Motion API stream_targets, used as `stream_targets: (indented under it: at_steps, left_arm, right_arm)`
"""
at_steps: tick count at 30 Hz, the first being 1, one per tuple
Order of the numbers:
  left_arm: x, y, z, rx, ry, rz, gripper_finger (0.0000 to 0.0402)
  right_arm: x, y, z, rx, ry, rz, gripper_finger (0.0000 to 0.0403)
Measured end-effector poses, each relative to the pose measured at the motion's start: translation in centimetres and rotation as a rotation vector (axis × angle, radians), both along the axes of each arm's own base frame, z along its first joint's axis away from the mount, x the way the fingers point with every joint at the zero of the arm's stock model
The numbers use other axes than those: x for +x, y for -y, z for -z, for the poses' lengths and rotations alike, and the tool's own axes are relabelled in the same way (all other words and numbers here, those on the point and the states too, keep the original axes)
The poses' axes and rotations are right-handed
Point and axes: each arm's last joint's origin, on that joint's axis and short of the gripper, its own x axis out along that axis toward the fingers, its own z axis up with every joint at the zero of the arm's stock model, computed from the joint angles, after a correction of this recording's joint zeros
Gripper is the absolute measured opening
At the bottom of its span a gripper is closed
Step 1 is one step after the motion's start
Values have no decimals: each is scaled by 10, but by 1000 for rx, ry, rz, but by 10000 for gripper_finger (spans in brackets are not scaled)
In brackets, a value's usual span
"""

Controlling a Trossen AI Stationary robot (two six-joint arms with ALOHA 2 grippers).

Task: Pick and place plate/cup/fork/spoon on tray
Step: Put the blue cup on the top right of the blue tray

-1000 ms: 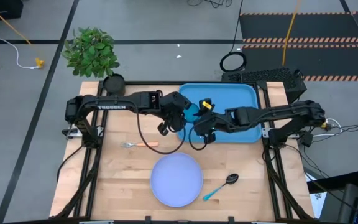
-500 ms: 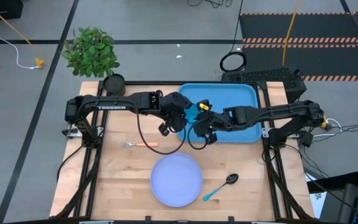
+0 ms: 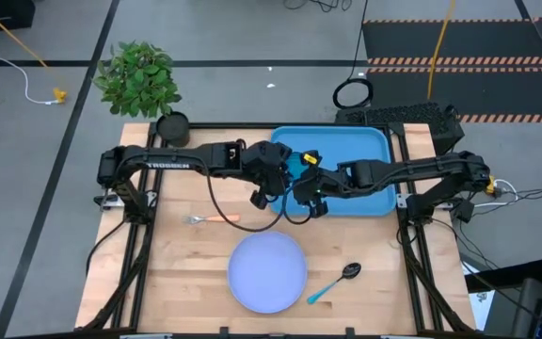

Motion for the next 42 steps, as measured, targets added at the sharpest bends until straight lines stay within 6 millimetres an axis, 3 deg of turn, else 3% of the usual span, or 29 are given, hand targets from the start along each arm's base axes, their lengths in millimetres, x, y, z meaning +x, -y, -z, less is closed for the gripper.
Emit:
stream_targets:
  at_steps: [4,7,16,22,29,42]
  left_arm:
    - [-3,8,-5,3,22,-144,206]
    - [-16,18,-21,-15,59,-212,226]
    - [-65,16,-41,-166,-43,-452,208]
    - [-84,25,-30,-246,-175,-574,180]
    - [-76,42,-9,-247,-156,-508,154]
    - [-71,54,36,-257,-146,-441,152]
  right_arm:
    - [-3,0,1,25,-12,33,1]
    - [-7,0,1,43,-25,59,1]
    - [-34,1,-18,96,-10,135,0]
    - [-62,10,-35,82,19,243,0]
    - [-91,32,-43,81,-21,407,0]
    - [-129,104,-42,193,-104,672,0]
